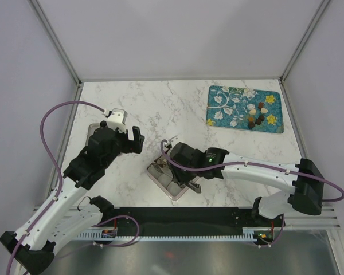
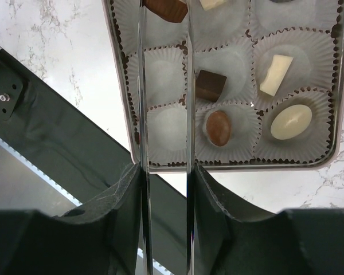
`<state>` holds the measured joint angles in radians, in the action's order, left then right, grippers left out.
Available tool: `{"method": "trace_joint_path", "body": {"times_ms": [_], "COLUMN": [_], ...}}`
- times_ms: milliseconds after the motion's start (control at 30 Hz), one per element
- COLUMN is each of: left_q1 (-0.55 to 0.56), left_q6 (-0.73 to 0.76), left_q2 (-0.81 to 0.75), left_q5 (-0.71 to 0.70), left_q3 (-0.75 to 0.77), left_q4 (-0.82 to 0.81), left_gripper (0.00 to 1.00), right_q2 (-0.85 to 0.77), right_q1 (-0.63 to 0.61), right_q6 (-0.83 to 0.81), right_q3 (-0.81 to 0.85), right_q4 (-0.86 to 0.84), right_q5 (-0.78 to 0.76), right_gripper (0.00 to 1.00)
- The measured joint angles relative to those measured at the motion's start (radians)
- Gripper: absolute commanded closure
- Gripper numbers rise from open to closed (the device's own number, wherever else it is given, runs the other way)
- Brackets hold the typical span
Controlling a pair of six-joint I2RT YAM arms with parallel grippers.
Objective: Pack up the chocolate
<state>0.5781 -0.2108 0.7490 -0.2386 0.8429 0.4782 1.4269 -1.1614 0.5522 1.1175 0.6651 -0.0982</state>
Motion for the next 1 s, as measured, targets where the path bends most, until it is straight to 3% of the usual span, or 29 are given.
{"method": "trace_joint_path", "body": {"times_ms": [400,767,867,1000], "left_q1": [0.000,0.000,0.000,0.000], "left_q6": [0.000,0.000,0.000,0.000], "left_q2": [0.001,0.001,0.001,0.001], "left_q5": [0.001,0.001,0.002,0.004], "left_q3": [0.000,0.000,0.000,0.000], "left_q4": [0.000,0.000,0.000,0.000], "left_gripper": [0.03,0.03,0.03,0.03], "right_q2": [0.007,-0.008,-0.028,-0.085], "right_q1": [-0.001,0.004,0.063,0.297], "right_q6": [0.002,0.002,-0.005,-0.043], "right_q3": [0.066,0.142,0.163,0.163], "right_q4": [0.009,0.113,0.148,0.176], "right_q5": [-0.006,-0.085,-0.119,-0.154], "right_gripper": [0.47,0.51,0.52,0.53]}}
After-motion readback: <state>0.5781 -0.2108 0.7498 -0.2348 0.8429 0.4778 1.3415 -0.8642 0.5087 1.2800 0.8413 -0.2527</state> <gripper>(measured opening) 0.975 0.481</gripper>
